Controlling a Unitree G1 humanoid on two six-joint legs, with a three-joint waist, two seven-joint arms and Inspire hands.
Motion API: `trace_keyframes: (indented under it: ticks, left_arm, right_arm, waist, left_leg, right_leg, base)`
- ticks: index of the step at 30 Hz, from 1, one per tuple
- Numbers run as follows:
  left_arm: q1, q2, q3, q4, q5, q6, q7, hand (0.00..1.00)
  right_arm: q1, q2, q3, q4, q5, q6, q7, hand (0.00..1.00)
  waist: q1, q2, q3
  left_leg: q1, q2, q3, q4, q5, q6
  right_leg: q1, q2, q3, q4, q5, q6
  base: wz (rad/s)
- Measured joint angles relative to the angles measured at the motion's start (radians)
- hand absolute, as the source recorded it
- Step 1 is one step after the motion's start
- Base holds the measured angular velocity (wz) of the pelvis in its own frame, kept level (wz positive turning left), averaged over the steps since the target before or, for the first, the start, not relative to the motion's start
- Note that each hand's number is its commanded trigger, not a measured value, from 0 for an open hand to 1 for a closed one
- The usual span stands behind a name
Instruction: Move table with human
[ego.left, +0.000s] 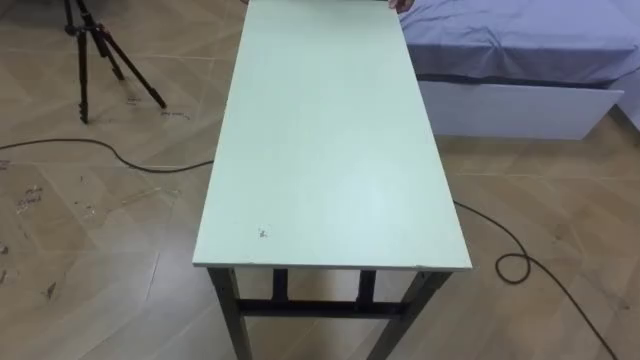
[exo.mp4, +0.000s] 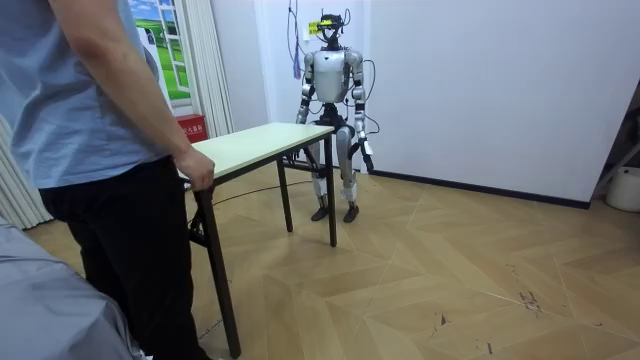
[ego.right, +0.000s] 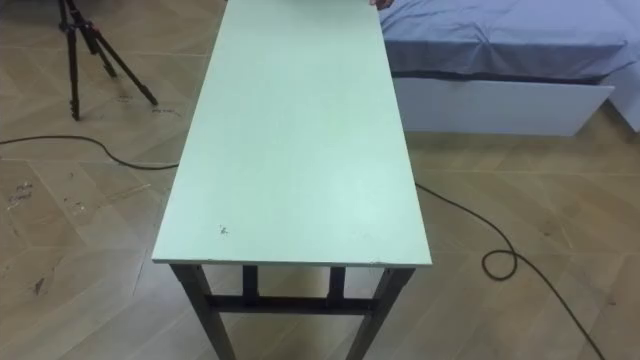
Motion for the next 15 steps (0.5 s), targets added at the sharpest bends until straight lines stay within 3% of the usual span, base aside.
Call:
trace_keyframes:
  ticks: [8, 15]
  left_arm:
    - [0.000, -0.001, 0.000, -0.002, -0.001, 0.000, -0.009, 0.00]
    - [-0.006, 0.000, -0.003, -0.013, -0.271, 0.000, -0.119, 0.00]
  right_arm:
    - [-0.002, 0.000, -0.001, 0.022, 0.055, 0.000, 0.032, 0.00]
    - [0.002, -0.006, -0.001, 0.028, 0.137, 0.001, 0.132, 0.00]
  waist:
    - [0.000, 0.003, -0.0025]
    - [0.000, 0.014, -0.0016]
  left_leg:
    - [0.000, 0.000, 0.000, 0.001, 0.000, 0.000]
    - [-0.003, 0.000, -0.004, 0.002, 0.000, 0.000]
  right_leg:
    - [0.001, -0.002, -0.003, 0.000, 0.000, 0.000]
    - [-0.001, -0.007, -0.004, 0.000, -0.001, 0.000]
  base:
    - [0.00]
    - [0.02]
